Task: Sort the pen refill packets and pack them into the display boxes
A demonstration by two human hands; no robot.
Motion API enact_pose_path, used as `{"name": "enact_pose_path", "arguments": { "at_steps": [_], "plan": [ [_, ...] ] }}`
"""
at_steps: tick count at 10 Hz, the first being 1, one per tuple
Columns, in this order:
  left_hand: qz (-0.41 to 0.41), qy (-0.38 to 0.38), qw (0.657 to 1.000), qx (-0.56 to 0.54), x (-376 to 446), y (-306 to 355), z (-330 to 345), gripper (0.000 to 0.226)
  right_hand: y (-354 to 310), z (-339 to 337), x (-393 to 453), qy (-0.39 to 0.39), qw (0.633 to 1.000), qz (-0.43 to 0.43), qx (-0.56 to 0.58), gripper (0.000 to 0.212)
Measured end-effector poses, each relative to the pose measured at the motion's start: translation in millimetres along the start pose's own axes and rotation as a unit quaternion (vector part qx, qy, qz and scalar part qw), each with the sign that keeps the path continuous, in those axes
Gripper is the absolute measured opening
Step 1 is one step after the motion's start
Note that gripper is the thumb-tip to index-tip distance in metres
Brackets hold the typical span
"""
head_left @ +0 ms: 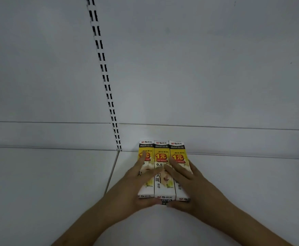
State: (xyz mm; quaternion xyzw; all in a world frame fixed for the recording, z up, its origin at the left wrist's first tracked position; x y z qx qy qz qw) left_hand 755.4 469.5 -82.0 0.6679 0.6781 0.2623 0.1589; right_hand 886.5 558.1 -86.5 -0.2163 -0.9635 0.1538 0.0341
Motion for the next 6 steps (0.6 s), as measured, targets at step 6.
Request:
{"name": "enact_pose_path", "arguments": {
  "at_steps": [6],
  "plan": [
    [-0.065,0.075,0.988,-0.116,-4.3,-12.6,-27.2,0.066,-10.1,-1.5,-10.3,-0.092,0.994,0.043,-0.047,0.115]
  ]
}}
Point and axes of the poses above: each hand's wrist, its own x-axis towards the middle knuckle, its own z-axis out of the palm, y = z × x, the point moved 8 cm from there along x, towards the middle knuckle, and after that the axes turned 1 degree about x, right-handed, at the moved point
